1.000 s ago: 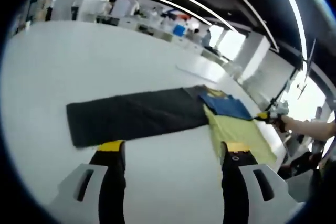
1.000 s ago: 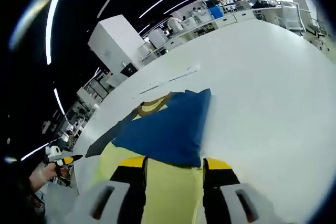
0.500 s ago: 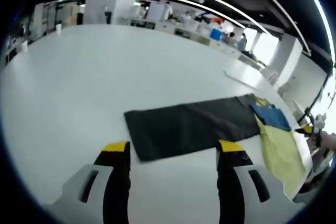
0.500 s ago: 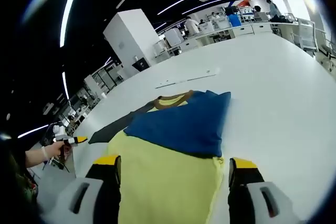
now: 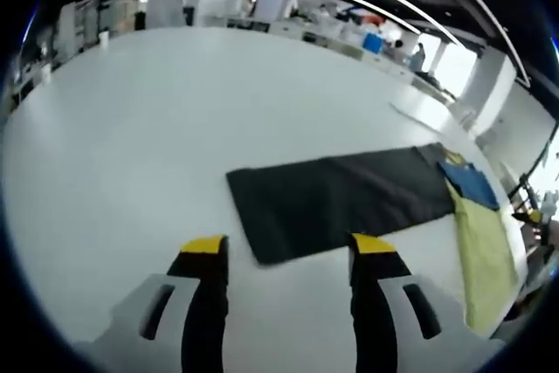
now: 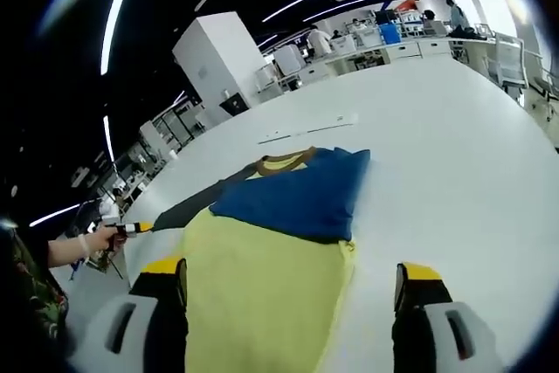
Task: Fold the garment on the visible template until the final outline fits inside the template.
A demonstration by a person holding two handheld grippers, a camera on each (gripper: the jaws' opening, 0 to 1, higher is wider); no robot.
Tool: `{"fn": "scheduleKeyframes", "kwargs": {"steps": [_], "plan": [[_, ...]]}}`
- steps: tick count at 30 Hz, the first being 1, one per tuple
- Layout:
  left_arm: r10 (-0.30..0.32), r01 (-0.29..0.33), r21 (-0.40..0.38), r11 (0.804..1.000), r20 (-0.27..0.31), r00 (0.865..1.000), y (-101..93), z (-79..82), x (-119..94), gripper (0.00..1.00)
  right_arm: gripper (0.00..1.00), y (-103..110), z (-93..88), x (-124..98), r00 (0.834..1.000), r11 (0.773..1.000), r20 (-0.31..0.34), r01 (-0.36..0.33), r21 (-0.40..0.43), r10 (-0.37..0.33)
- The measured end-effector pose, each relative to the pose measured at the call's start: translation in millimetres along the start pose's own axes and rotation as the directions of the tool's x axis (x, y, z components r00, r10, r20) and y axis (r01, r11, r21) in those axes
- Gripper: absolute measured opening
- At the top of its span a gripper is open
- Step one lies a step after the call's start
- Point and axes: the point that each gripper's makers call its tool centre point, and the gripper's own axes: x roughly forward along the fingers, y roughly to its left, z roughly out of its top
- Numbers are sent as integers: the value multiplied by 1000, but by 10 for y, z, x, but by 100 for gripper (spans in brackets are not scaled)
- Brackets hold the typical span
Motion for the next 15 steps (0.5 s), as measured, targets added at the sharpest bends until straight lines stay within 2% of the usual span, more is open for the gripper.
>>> {"fn": "scheduleKeyframes", "kwargs": {"steps": [2,4,8,11,15], "plan": [[3,-4,-6,1000,-4,1000,9,-6,-6,46,100,-5,-12,-24,1000,1000,5,7,2,-7],[4,-4,6,1000,-8,1000,12,-19,-10,40,100,-6,-33,-34,1000,1000,8,8,14,-8],[-3,2,-18,1000,-10,1000,3,-23,15,28,99,-12,-61,-40,1000,1000,11,11,25,-12],[6,-6,-35,999,-6,1000,39,2,48,23,99,-15,-56,-53,1000,999,20,13,37,-14],[34,-34,-37,999,-9,999,139,4,73,10,98,-8,-50,-84,1000,999,20,16,31,-16]]}}
